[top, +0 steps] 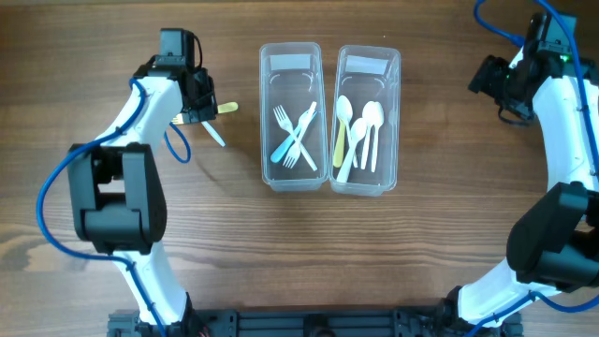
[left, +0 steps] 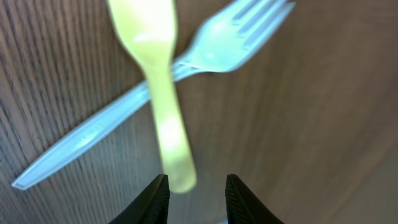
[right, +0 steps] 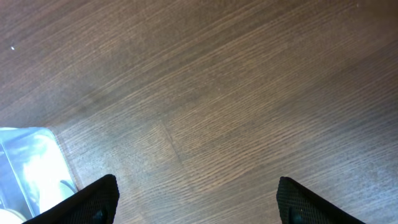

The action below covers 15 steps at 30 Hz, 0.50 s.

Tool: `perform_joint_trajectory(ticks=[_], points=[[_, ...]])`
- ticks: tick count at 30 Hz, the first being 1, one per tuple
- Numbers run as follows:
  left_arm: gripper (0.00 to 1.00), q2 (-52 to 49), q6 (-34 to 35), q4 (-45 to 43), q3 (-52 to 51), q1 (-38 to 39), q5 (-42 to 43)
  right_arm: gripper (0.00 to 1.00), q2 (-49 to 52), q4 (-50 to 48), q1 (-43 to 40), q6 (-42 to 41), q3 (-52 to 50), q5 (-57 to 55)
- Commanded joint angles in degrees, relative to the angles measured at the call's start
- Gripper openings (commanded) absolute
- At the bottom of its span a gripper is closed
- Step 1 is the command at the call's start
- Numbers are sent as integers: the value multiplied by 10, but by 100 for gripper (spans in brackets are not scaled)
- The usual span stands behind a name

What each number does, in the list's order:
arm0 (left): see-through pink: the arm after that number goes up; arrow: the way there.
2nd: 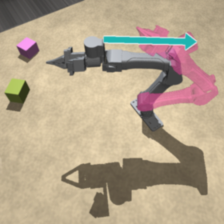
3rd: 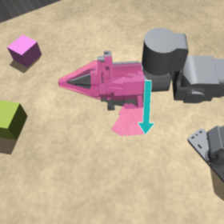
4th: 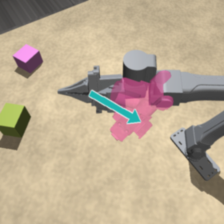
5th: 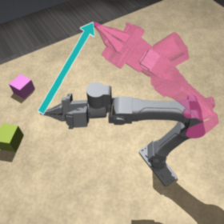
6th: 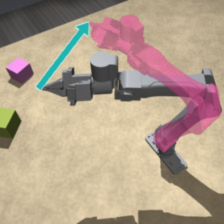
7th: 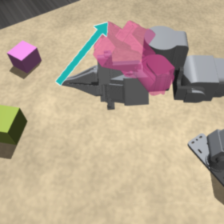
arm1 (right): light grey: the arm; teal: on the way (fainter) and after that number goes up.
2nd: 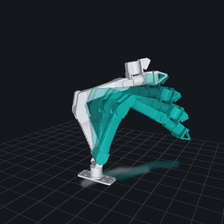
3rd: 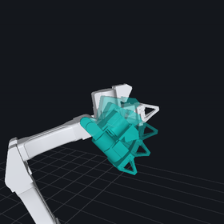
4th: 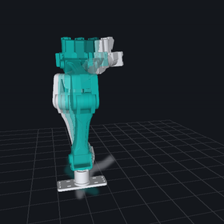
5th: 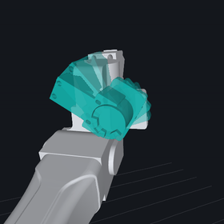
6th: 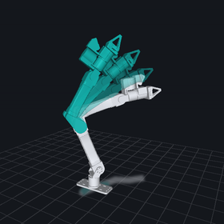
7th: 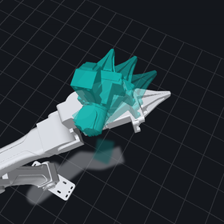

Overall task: Pack container
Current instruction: 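Grasp the yellow fork together with a white fork, left gripper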

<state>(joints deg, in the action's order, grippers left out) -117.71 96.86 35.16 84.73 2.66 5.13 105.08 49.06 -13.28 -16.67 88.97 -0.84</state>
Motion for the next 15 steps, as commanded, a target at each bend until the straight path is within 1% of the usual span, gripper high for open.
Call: perform_joint_trajectory(ticks=[1, 10, 13, 15], points=[[34, -19, 31, 4, 0, 3, 19, 81, 10, 6, 2, -4, -5, 10], [36, -42, 26, 47, 0, -3, 2, 81, 10, 7, 2, -4, -5, 9], [36, -42, 26, 47, 0, -10, -7, 81, 10, 8, 2, -4, -5, 9], [39, -42, 26, 47, 0, -19, -18, 81, 10, 8, 2, -4, -5, 10]])
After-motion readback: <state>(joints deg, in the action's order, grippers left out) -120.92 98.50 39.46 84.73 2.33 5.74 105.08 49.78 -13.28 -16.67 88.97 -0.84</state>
